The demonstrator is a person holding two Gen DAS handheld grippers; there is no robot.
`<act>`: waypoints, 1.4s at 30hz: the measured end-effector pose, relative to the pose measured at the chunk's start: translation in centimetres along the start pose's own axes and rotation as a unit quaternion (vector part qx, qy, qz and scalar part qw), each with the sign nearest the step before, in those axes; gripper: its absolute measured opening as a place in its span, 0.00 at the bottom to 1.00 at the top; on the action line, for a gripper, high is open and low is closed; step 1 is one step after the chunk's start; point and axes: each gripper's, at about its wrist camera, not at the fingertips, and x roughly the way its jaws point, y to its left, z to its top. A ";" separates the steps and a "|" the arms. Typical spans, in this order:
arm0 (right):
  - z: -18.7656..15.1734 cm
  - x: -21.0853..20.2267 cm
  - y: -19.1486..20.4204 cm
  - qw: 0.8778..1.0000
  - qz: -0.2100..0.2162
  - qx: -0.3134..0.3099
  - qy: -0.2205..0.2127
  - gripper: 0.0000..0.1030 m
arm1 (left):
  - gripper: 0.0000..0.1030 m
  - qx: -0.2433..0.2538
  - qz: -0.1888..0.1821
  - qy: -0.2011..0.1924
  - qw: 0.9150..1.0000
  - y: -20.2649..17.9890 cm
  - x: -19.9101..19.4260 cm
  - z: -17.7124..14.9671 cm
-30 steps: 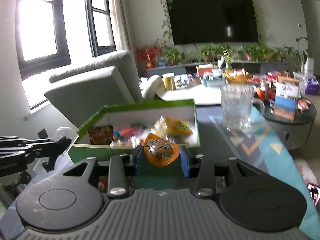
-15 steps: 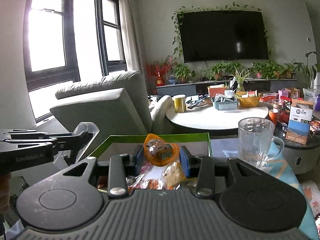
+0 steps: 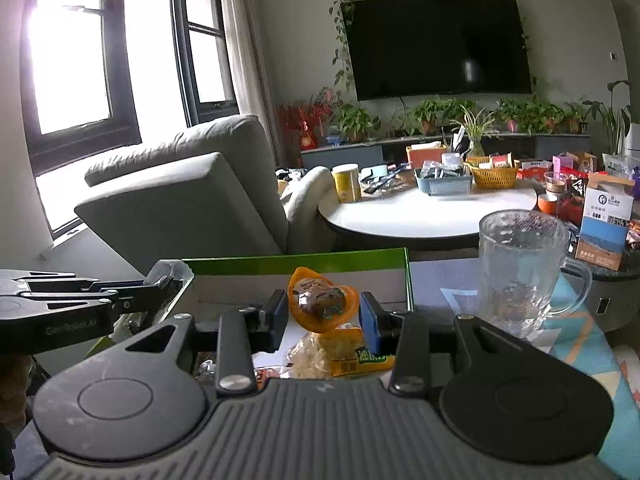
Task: Organize snacks
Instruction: 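Carry both snacks over the green box and open both tools to release them, then grasp the brown wrapper bag with right tool while left reaches for red bar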
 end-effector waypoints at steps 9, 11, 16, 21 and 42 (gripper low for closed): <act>-0.4 1.1 0.1 1.000 -0.004 0.001 0.016 0.40 | 0.32 0.010 0.009 0.006 1.000 0.2 0.9 -0.2; -0.4 1.4 0.1 1.000 -0.005 0.002 0.022 0.41 | 0.38 0.012 0.015 0.002 1.000 0.2 0.7 -0.3; -0.6 1.1 0.1 1.000 -0.010 0.011 0.025 0.48 | 0.38 0.011 0.017 -0.005 1.000 0.3 -0.3 -0.3; -0.7 -0.2 0.0 1.000 -0.013 0.019 0.019 0.53 | 0.38 0.014 0.024 -0.020 0.999 0.0 -2.5 -0.8; -8.1 -4.9 4.2 0.991 0.041 0.032 0.125 0.65 | 0.38 -0.067 0.052 0.018 0.996 2.2 -9.7 -6.4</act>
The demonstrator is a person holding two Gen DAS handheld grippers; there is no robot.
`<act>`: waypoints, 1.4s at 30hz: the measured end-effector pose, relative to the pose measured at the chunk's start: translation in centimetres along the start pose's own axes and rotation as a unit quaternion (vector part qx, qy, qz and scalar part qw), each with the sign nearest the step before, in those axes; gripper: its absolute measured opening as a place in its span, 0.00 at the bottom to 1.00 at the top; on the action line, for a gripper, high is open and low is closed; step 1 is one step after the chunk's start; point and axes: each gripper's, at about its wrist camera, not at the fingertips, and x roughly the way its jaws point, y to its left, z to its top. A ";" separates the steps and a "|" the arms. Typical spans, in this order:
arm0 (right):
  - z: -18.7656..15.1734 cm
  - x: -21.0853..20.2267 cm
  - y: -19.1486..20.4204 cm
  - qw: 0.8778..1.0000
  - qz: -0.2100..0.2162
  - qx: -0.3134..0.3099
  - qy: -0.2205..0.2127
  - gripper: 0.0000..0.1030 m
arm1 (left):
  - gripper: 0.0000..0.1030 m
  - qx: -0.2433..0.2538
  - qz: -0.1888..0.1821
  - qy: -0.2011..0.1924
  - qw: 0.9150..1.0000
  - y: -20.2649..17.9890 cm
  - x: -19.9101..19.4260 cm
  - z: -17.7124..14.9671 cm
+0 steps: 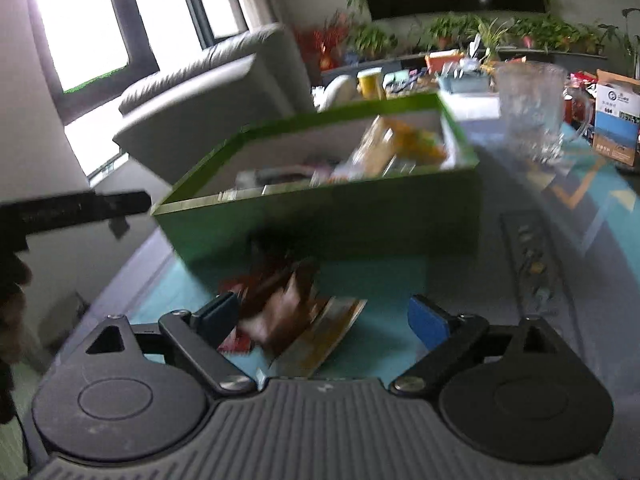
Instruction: Organize snacks
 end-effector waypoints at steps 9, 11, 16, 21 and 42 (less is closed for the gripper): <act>-0.5 1.7 1.6 0.999 -0.025 -0.032 0.009 0.65 | 0.39 -0.010 0.004 0.018 1.000 0.9 -1.0 -1.8; -0.7 1.8 1.7 0.999 -0.028 -0.041 0.010 0.65 | 0.39 -0.011 0.001 0.021 1.000 0.9 -0.8 -1.8; -1.3 1.9 2.3 0.997 -0.025 -0.066 0.012 0.65 | 0.39 -0.008 -0.009 0.031 0.999 0.4 -0.3 -2.2; -1.3 2.3 2.4 0.995 -0.052 -0.082 0.008 0.65 | 0.39 -0.005 -0.016 0.041 0.999 0.0 0.2 -2.8; -1.0 -0.7 -3.0 0.997 -0.079 -0.013 -0.017 0.56 | 0.46 0.002 -0.057 0.116 0.992 -6.4 3.0 -3.7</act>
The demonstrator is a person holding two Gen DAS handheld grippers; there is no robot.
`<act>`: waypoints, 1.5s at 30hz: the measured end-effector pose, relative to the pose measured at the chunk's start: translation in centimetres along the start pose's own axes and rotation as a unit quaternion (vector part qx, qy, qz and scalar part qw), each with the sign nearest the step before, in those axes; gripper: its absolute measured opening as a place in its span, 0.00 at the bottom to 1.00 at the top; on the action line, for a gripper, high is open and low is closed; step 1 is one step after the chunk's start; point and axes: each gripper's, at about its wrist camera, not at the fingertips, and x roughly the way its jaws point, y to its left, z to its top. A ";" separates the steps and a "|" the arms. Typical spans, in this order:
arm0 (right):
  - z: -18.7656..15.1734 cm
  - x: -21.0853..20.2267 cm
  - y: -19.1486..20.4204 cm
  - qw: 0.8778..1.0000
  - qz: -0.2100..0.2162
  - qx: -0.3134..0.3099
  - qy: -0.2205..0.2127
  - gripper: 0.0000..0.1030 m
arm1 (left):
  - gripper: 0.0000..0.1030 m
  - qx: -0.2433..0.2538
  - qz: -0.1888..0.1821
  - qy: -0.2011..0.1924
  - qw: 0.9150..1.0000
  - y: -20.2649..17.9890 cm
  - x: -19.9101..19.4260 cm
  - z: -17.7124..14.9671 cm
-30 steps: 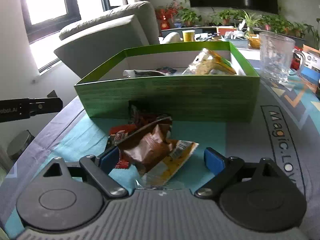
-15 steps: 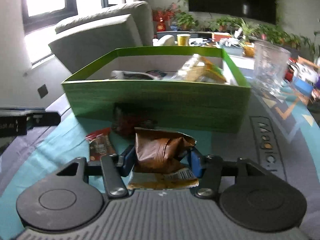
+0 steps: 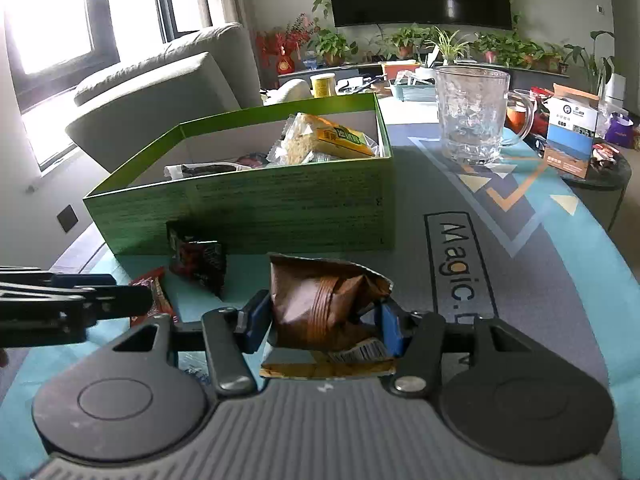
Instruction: Organize snacks
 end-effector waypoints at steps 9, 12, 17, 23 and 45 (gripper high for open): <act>-0.1 -0.2 -0.8 1.000 0.019 0.006 -0.007 0.56 | 0.47 -0.012 0.030 0.023 0.999 -0.7 2.1 1.0; -0.1 -0.2 -1.0 1.000 0.023 0.008 -0.007 0.56 | 0.41 0.001 0.031 0.017 0.999 -0.9 2.4 1.0; -0.1 -0.2 -1.1 0.999 0.028 0.014 -0.008 0.68 | 0.33 0.024 0.020 0.013 0.999 -1.0 2.0 0.6; 0.0 0.0 -0.4 0.999 0.029 -0.012 -0.002 0.59 | 0.33 0.024 0.017 0.002 1.000 -0.8 1.0 0.6; 0.6 -2.5 -0.7 0.999 0.021 -0.013 -0.032 0.64 | 0.33 0.018 0.016 -0.059 0.998 0.3 -3.3 1.1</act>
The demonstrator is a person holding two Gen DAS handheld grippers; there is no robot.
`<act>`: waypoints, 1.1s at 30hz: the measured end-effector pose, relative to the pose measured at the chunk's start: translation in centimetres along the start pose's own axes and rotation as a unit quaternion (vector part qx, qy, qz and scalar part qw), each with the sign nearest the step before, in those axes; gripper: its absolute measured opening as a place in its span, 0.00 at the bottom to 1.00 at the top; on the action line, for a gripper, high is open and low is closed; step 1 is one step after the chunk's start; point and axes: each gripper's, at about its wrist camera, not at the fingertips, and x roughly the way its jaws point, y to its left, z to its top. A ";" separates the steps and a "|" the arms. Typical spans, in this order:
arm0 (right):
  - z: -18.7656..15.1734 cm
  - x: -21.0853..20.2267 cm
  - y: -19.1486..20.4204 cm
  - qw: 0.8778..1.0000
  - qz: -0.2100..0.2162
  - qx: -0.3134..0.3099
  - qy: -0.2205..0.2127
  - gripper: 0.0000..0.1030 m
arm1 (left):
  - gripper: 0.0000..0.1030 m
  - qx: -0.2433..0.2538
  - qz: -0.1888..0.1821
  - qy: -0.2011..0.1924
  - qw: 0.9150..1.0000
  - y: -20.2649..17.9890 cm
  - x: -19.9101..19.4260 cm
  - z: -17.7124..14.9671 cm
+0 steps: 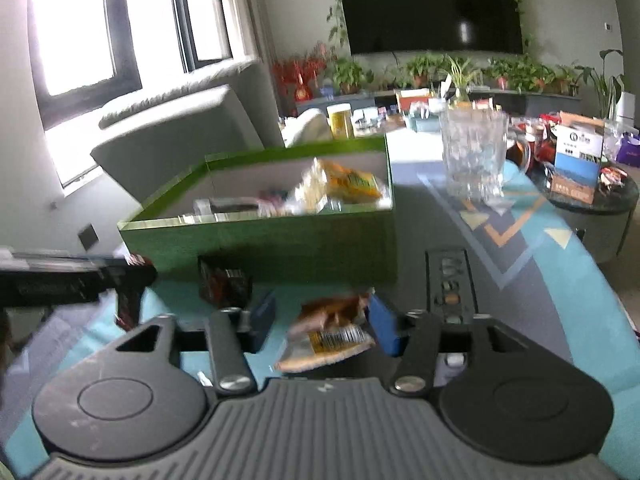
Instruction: Organize snacks
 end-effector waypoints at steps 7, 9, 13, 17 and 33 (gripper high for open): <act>-1.9 1.3 0.3 0.995 -0.089 -0.043 0.031 0.80 | 0.33 -0.009 0.005 0.009 1.000 0.5 0.5 -0.4; -2.0 1.5 0.1 0.994 -0.092 -0.029 0.043 0.80 | 0.33 -0.011 0.003 0.010 1.000 0.5 0.6 -0.4; -1.9 1.9 -0.5 0.995 -0.083 -0.004 0.054 0.80 | 0.33 -0.014 0.002 0.013 1.000 0.6 0.9 -0.5; -2.1 2.0 0.1 0.994 -0.092 -0.017 0.060 0.80 | 0.33 -0.019 0.001 0.014 1.000 0.7 0.9 -0.5; -1.2 2.9 2.4 0.995 -0.069 -0.033 0.059 0.75 | 0.33 -0.028 0.008 0.013 0.999 1.5 0.8 -0.7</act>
